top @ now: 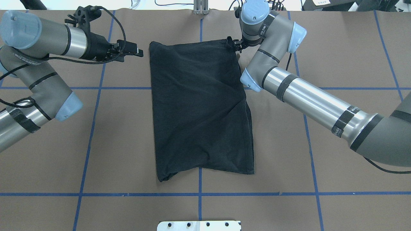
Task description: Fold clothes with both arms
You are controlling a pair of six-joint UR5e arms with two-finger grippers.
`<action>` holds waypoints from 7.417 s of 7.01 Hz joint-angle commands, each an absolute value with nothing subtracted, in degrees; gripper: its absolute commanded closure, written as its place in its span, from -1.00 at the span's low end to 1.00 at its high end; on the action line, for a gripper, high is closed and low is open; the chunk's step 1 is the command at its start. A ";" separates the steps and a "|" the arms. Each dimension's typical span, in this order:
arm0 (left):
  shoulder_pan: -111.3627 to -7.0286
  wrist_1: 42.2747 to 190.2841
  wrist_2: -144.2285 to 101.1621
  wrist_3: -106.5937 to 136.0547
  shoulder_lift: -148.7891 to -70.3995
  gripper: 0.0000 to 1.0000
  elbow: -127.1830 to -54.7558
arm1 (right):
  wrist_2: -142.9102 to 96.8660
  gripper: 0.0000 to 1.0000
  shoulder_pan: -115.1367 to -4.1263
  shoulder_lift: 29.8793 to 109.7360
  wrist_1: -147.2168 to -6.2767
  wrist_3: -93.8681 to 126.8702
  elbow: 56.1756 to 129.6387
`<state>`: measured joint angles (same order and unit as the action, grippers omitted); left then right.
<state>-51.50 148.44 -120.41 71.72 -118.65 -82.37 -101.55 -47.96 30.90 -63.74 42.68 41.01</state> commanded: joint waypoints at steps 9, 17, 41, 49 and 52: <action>-30.73 148.10 -110.90 105.19 -108.39 -0.99 -104.14 | -130.85 -0.99 -52.13 64.75 -82.97 70.27 104.91; -15.65 145.38 -96.15 111.09 -102.57 -0.88 -102.92 | -131.84 -0.99 -48.08 68.20 -82.44 77.26 110.83; -14.24 142.38 -96.24 110.30 -103.45 1.00 -104.77 | -114.35 -1.00 -24.88 65.74 -76.46 94.20 98.17; -14.15 142.38 -96.06 110.30 -103.45 1.00 -104.85 | -114.43 -1.00 -22.85 66.18 -79.98 95.63 99.76; -14.15 142.38 -96.06 110.30 -103.45 1.00 -104.94 | -114.61 -1.00 -22.68 66.09 -79.98 95.63 99.32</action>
<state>-14.18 142.43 -96.07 110.30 -103.50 -104.93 -114.50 -22.79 66.10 -79.95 95.62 99.60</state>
